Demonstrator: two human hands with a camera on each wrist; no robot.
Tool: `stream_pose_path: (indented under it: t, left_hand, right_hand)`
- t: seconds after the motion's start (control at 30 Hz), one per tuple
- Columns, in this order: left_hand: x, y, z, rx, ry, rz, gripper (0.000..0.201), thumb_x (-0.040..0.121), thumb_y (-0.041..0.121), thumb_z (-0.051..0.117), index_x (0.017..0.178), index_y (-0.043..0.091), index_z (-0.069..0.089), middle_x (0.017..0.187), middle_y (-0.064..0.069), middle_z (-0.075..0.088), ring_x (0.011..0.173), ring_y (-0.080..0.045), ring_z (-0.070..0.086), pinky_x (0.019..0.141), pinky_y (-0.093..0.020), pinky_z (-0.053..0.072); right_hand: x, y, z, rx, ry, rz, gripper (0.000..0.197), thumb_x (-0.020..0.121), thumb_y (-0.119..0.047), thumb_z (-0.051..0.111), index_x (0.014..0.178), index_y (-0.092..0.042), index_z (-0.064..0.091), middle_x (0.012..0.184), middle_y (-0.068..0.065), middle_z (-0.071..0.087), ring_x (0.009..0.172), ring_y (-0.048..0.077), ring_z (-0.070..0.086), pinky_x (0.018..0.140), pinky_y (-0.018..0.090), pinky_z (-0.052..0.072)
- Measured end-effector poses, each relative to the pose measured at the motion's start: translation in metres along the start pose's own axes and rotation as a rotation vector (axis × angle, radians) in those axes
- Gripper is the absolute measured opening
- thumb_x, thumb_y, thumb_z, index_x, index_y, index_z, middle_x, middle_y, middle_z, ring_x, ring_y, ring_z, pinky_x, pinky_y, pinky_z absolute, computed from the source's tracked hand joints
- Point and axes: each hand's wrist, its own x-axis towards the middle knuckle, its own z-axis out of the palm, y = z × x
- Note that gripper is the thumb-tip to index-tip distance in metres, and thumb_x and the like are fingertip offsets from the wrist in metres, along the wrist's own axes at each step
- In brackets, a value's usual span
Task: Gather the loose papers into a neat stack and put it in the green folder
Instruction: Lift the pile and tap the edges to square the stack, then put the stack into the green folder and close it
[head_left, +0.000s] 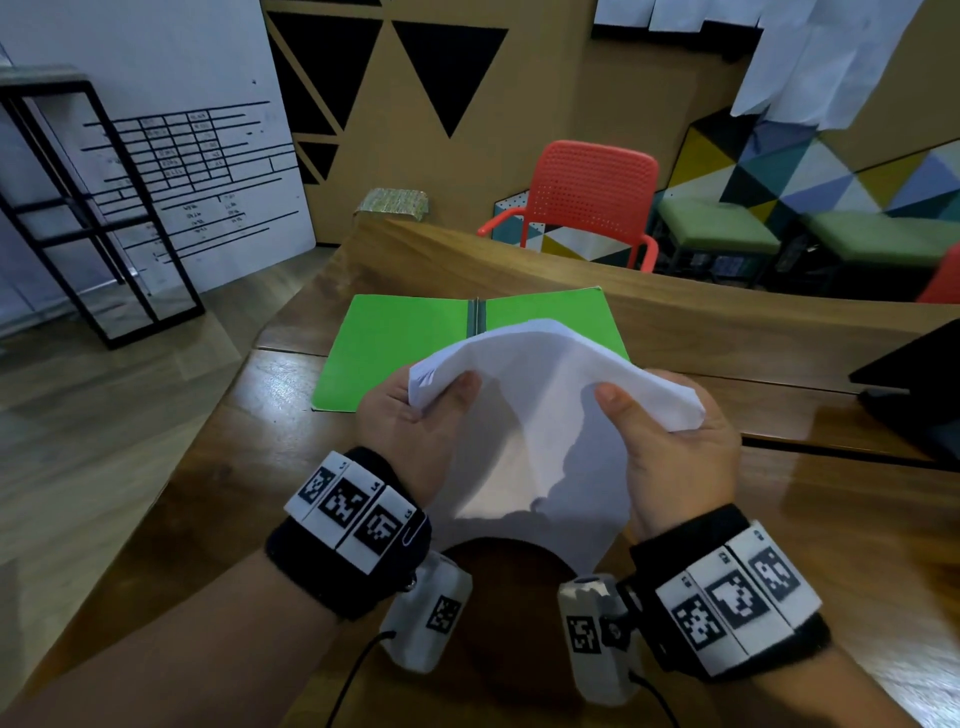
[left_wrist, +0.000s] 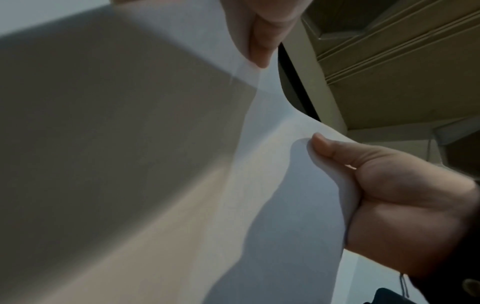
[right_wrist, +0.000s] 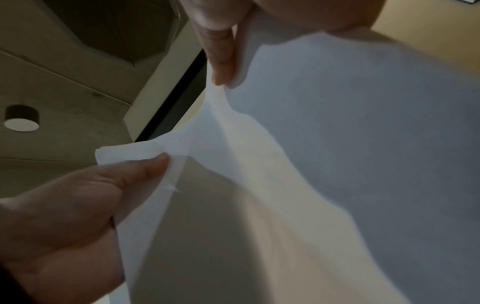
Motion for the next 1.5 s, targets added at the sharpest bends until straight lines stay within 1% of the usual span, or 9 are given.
stream_pose_path:
  t: [0.23,0.4,0.57,0.67,0.9,0.97,1.13,1.3,1.5]
  left_hand:
    - [-0.001,-0.050,0.005,0.091,-0.047,-0.316,0.012,0.073,0.022,0.075,0.067,0.015,0.067,0.066,0.002,0.066,0.069,-0.022,0.066,0.063,-0.026,0.053]
    - [0.009,-0.072,0.004,0.124,-0.049,-0.372,0.014,0.066,0.015,0.080,0.061,0.009,0.068,0.062,-0.006,0.067,0.055,-0.019,0.058,0.050,-0.023,0.052]
    - [0.044,-0.051,0.016,0.071,-0.025,-0.422,0.019,0.069,0.013,0.077,0.055,0.006,0.067,0.049,0.001,0.064,0.049,-0.015,0.059,0.046,-0.020,0.046]
    - [0.077,-0.039,0.030,0.107,0.174,-0.350,0.018,0.069,0.016,0.076,0.075,0.000,0.071,0.068,-0.010,0.065,0.064,-0.020,0.060,0.047,-0.023,0.043]
    - [0.178,-0.068,0.033,0.265,-0.234,-0.356,0.034,0.083,0.026,0.065,0.109,0.004,0.064,0.107,-0.014,0.067,0.095,-0.026,0.064,0.091,-0.040,0.052]
    - [0.206,-0.085,0.022,0.505,-0.287,-0.357,0.049,0.086,0.042,0.055,0.120,0.006,0.056,0.116,-0.012,0.064,0.107,-0.028,0.061,0.098,-0.042,0.048]
    - [0.249,-0.139,-0.020,1.334,-0.392,-0.566,0.100,0.071,0.073,0.048,0.145,0.010,0.022,0.152,-0.014,0.030,0.134,-0.033,0.039,0.108,-0.046,0.037]
    - [0.254,-0.158,-0.015,1.512,-0.457,-0.668,0.124,0.054,0.088,0.045,0.144,0.006,0.023,0.149,-0.017,0.034,0.129,-0.031,0.044,0.103,-0.042,0.040]
    - [0.263,-0.179,-0.007,1.423,-0.428,-0.820,0.164,0.020,0.083,0.062,0.146,0.007,-0.010,0.156,-0.023,0.008,0.140,-0.041,0.023,0.111,-0.055,0.028]
  right_hand:
    - [0.001,0.028,-0.012,-0.037,-0.045,0.119,0.024,0.067,0.000,0.076,0.075,-0.021,0.067,0.065,-0.015,0.074,0.065,0.002,0.068,0.061,0.018,0.056]
    - [0.009,0.052,-0.027,-0.158,-0.111,0.346,0.032,0.065,0.003,0.079,0.081,-0.021,0.064,0.084,-0.005,0.069,0.081,0.013,0.063,0.076,0.029,0.050]
    - [0.032,0.061,-0.033,-0.204,-0.324,0.439,0.075,0.020,-0.041,0.093,0.086,-0.016,0.070,0.076,-0.008,0.077,0.074,0.007,0.072,0.064,0.018,0.056]
    - [0.045,0.068,-0.023,-0.311,-0.328,0.503,0.030,0.062,0.000,0.081,0.088,-0.011,0.069,0.074,-0.007,0.075,0.084,0.023,0.068,0.076,0.031,0.054]
    - [0.098,0.076,0.006,-0.369,-0.229,0.516,0.030,0.078,0.016,0.061,0.097,-0.006,0.061,0.086,0.009,0.066,0.078,0.027,0.063,0.077,0.037,0.052]
    - [0.119,0.080,0.008,-0.351,-0.185,0.549,0.029,0.077,0.018,0.059,0.098,-0.002,0.061,0.089,0.015,0.066,0.086,0.035,0.063,0.085,0.047,0.052]
    - [0.167,0.103,0.002,-0.401,-0.101,0.604,0.040,0.075,0.014,0.065,0.114,0.010,0.057,0.107,0.022,0.064,0.085,0.032,0.063,0.075,0.035,0.052]
    - [0.198,0.131,-0.003,-0.455,-0.079,0.627,0.040,0.072,0.013,0.068,0.111,0.009,0.059,0.109,0.023,0.065,0.098,0.037,0.063,0.089,0.043,0.052]
    - [0.218,0.159,-0.010,-0.568,-0.076,0.612,0.053,0.062,0.002,0.079,0.111,0.008,0.060,0.107,0.022,0.067,0.100,0.039,0.064,0.095,0.050,0.049]
